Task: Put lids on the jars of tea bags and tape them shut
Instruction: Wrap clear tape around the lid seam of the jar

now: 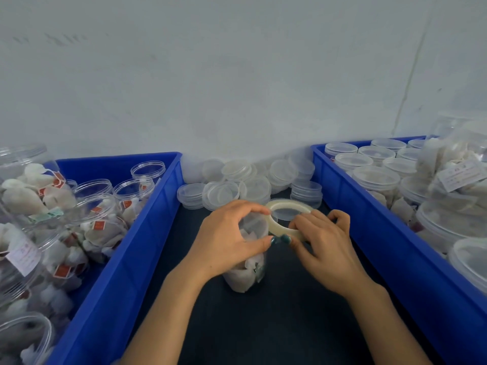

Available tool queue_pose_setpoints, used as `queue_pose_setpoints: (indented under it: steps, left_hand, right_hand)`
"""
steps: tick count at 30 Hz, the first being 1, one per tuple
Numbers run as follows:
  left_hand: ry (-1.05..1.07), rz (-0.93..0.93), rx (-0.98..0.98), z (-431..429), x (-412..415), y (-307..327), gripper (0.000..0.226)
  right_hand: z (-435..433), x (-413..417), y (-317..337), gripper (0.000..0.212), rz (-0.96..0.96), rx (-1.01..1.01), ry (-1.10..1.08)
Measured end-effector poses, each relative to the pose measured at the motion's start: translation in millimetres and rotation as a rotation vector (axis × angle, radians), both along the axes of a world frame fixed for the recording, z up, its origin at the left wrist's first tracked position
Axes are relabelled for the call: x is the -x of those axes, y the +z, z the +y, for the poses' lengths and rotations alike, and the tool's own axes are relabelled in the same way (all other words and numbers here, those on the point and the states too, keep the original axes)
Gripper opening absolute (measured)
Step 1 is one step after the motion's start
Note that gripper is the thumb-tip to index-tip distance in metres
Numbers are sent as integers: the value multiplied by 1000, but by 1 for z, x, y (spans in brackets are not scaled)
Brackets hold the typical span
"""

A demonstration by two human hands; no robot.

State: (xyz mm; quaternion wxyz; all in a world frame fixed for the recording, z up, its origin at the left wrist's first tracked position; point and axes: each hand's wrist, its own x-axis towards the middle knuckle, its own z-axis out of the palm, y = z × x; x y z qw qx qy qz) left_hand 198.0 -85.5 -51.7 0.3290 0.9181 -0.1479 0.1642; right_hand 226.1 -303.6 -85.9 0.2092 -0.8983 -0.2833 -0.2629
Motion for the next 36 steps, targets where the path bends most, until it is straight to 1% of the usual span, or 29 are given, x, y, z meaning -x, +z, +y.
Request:
queue_pose_setpoints:
  steps: [3, 5, 7, 8, 10, 13, 16, 18, 19, 20, 22, 26, 28, 32, 36]
  left_hand:
    - [-55, 48, 17, 4, -1, 4, 59]
    - [-100, 77, 11, 5, -3, 7, 66]
    - [-164, 125, 5, 6, -6, 11, 74]
    - [-188, 152, -24, 6, -8, 13, 78]
    - [-190, 197, -154, 5, -11, 17, 88]
    - [-87, 218, -359, 0, -11, 17, 98]
    - [84, 163, -481, -8, -4, 17, 106]
    - [151, 108, -527, -10, -1, 16, 111]
    - [162, 83, -528, -10, -1, 15, 106]
    - [163, 61, -514, -9, 0, 15, 100]
    - [140, 45, -441, -7, 0, 14, 93]
    - [48, 119, -188, 6, 2, 15, 97]
    - [-9, 166, -112, 11, 2, 15, 93]
    - [-100, 236, -77, 13, -1, 17, 82]
    - [-161, 288, -69, 13, -4, 20, 77]
  right_hand:
    - [-1, -3, -2, 20, -16, 28, -51]
    - [2, -3, -3, 15, -25, 14, -97]
    - [7, -2, -4, 14, -23, -11, -123]
    - [9, -1, -4, 13, -24, -18, -128]
    - [13, 0, -5, 9, -24, -16, -131]
    - [13, 1, -5, 8, -51, -8, -140]
    - [11, 1, -3, 13, -48, 3, -167]
    - [8, 1, -3, 7, -42, 10, -162]
    - [6, 1, -3, 6, -36, 18, -151]
    - [4, 1, -3, 10, -25, 33, -137]
    - [0, 0, -2, 14, -22, 68, -111]
    - [2, 2, 0, 9, -58, 54, -122]
    - [6, 2, -1, 19, -80, 36, -160]
    - [11, 3, -1, 31, -93, 22, -258]
    - [15, 2, -2, 38, -36, -20, -268]
